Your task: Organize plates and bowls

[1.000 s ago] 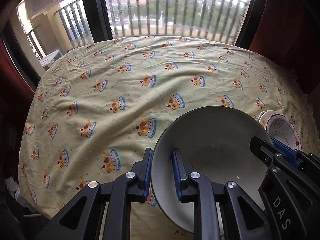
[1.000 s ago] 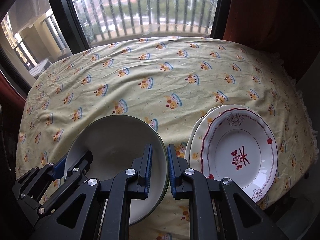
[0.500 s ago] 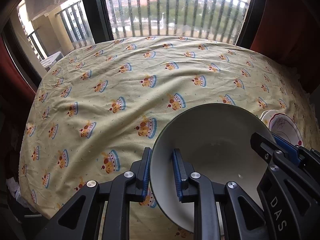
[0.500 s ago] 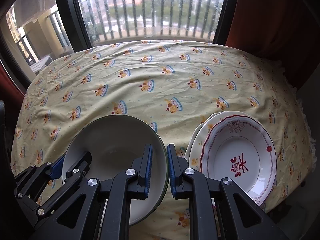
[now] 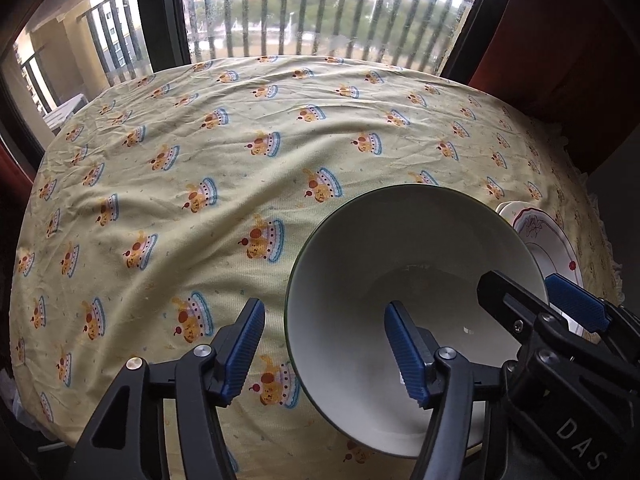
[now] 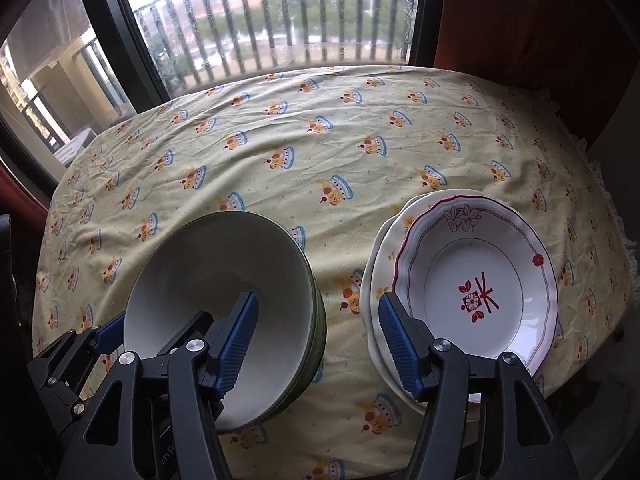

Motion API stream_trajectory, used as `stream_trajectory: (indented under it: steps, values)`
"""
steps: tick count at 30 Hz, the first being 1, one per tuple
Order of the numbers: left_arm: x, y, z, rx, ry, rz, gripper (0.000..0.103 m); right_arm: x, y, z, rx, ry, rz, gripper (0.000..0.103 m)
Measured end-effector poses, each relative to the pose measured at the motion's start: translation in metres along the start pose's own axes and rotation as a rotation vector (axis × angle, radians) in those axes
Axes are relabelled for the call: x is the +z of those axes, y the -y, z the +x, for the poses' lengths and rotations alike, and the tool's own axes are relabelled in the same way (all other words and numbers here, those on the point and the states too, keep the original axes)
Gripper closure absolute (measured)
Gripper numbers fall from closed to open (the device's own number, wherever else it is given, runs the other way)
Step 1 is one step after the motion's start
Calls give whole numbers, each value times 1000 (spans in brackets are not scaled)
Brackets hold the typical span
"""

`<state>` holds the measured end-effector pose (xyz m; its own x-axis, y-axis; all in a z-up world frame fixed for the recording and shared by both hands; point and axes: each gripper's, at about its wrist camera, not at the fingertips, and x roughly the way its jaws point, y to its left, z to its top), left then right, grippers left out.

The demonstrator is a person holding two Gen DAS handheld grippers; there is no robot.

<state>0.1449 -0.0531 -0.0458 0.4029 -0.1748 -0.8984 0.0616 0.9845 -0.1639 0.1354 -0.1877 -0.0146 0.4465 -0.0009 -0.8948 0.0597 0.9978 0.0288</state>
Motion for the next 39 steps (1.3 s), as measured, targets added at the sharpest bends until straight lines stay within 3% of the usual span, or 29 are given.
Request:
stream_trajectory:
  steps: [13, 18, 24, 39]
  values:
    - [8, -12, 32, -143, -98, 2, 38, -6, 9, 2, -78, -36, 127, 32]
    - [9, -18, 35, -193, -123, -22, 37, -7, 12, 6, -56, -55, 178, 32]
    - [6, -8, 31, -136, -103, 0, 37, -2, 9, 18, 2, -86, 180, 32]
    - [3, -4, 30, -34, -98, -102, 33, 7, 24, 58, 209, -184, 183, 34]
